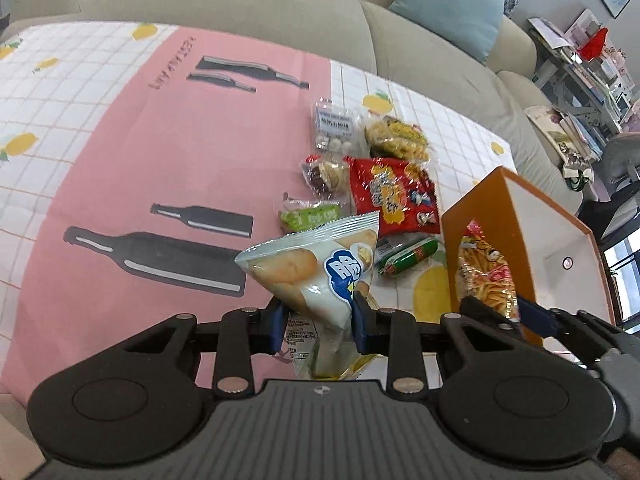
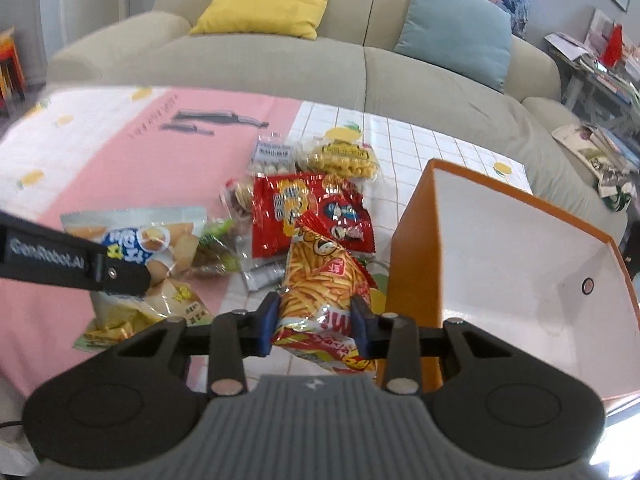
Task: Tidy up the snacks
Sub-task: 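Lift both held bags and carry them over the orange box, then open both grippers to drop the bags into the orange box, then move both tools back toward the remaining snack pile, then grasp the green packet with left gripper while right gripper grasps the red chip bag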
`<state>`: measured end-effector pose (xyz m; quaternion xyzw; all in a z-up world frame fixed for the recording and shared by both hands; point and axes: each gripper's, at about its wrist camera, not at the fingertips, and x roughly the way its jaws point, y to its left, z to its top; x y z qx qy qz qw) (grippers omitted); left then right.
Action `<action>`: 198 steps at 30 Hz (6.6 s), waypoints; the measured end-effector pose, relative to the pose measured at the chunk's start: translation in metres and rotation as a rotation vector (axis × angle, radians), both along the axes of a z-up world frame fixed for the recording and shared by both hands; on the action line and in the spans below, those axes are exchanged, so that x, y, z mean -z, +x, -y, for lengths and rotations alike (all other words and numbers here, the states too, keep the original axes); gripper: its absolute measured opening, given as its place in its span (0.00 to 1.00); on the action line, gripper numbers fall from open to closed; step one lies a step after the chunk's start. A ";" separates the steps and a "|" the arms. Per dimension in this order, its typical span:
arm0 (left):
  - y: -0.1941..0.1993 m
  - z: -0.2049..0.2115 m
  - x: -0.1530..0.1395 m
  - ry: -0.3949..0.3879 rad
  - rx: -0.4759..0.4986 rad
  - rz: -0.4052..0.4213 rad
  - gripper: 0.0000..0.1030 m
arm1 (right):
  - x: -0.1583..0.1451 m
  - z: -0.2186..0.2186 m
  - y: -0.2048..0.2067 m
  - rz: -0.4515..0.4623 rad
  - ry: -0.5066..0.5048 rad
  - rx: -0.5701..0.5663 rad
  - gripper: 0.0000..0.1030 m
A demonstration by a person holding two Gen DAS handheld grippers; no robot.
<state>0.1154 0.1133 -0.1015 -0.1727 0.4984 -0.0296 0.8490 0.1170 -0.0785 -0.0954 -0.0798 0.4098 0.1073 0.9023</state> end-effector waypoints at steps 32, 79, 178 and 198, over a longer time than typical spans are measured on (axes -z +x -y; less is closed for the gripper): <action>0.037 0.142 -0.108 -0.035 0.351 0.193 0.29 | -0.107 0.161 0.001 0.088 0.076 0.102 0.33; 0.116 0.282 0.018 0.332 0.789 -0.252 0.34 | 0.044 0.227 0.096 -0.462 0.132 0.075 0.35; 0.093 -0.003 0.057 0.010 0.056 -0.094 0.74 | 0.063 -0.013 0.092 -0.044 0.040 0.101 0.55; 0.123 0.016 0.082 0.044 0.030 -0.201 0.57 | 0.083 -0.016 0.110 -0.053 -0.016 0.061 0.59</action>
